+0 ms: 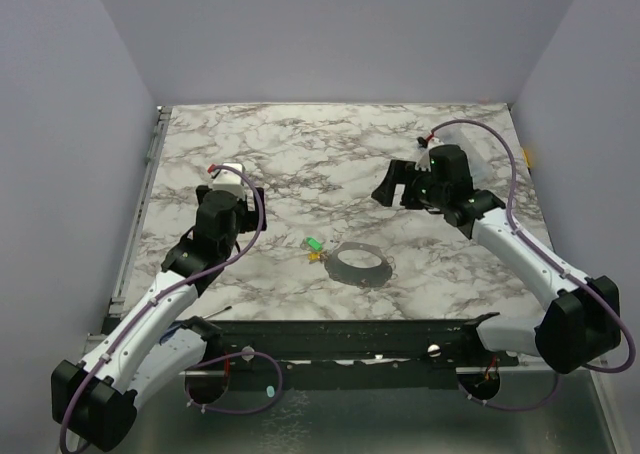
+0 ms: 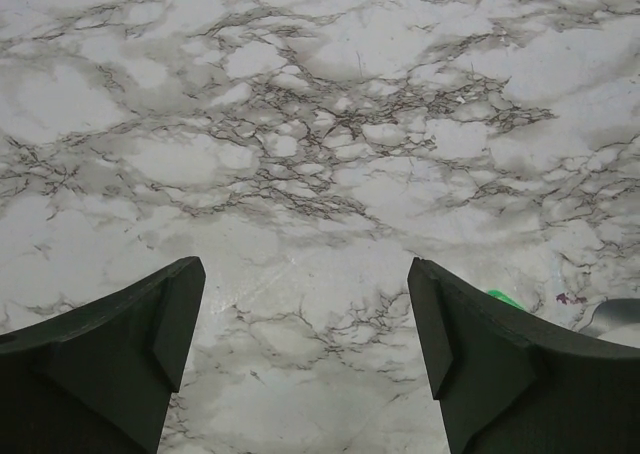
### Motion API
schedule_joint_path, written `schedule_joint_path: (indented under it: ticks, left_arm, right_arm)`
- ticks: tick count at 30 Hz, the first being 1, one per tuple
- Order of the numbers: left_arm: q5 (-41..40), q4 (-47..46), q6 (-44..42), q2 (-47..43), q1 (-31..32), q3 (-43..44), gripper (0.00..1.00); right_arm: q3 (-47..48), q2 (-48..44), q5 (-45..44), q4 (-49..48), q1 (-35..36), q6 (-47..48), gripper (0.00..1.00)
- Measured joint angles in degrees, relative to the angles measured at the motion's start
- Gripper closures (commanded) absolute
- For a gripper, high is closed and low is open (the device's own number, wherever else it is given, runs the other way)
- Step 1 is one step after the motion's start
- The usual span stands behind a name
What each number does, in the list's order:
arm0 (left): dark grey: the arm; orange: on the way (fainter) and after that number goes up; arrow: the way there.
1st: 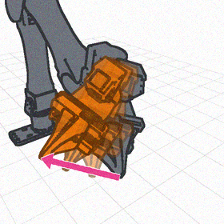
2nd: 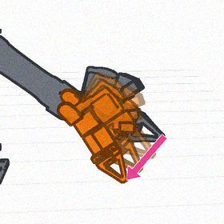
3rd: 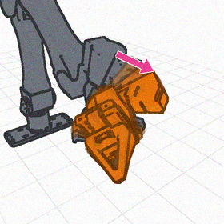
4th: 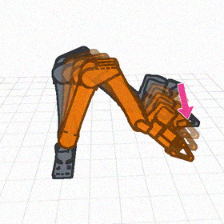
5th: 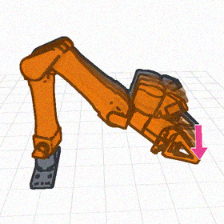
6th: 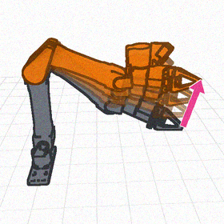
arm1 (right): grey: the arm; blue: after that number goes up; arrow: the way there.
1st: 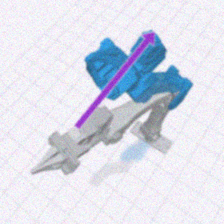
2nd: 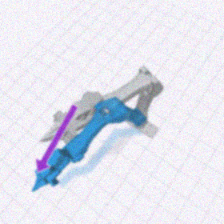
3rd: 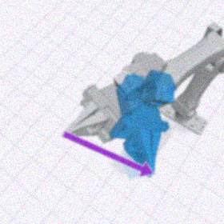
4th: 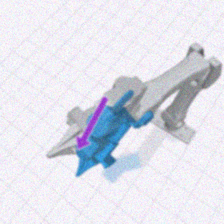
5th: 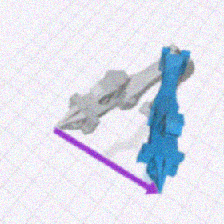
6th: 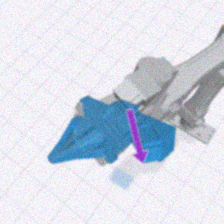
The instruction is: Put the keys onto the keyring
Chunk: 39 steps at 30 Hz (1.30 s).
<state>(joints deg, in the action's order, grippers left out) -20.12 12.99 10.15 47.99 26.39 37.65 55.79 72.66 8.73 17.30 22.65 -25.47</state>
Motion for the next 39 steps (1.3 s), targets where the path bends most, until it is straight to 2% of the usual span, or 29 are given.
schedule_joint_path:
  ticks: [4,6,8,15,20,24,30,33,39]
  left_arm:
    - [1.4,0.0,0.1,0.0,0.0,0.0,0.15]
    - [3.2,0.0,0.2,0.2,0.0,0.0,0.23]
    - [5.7,0.0,0.2,1.0,0.0,0.0,0.25]
    - [18.4,0.2,-0.4,9.3,0.0,0.6,0.29]
    - [24.4,1.1,-0.8,14.6,0.1,1.8,0.37]
    - [27.8,1.6,-1.2,19.2,1.6,3.7,0.38]
    - [28.1,3.8,-2.8,25.9,7.5,7.8,0.39]
    - [26.6,4.9,-4.2,28.9,10.1,10.4,0.44]
    - [25.4,6.0,-5.7,35.8,10.8,13.4,0.47]
  right_arm:
    - [-0.8,0.8,2.5,-0.9,2.2,1.5,0.06]
    - [-0.8,1.8,3.2,-1.4,3.6,2.2,0.06]
    - [-0.8,3.0,3.7,-1.4,4.5,2.8,0.06]
    - [-0.9,4.2,4.7,-2.3,5.4,3.8,0.06]
    - [-2.8,4.1,4.6,-2.9,5.4,5.2,0.06]
    - [-4.8,3.5,4.5,-2.9,5.4,5.9,0.06]
    - [-5.6,2.8,4.5,-3.0,5.4,6.1,0.06]
    - [-5.6,2.5,4.4,-3.5,5.4,6.1,0.06]
    - [-5.8,2.5,4.4,-4.2,5.4,6.1,0.06]
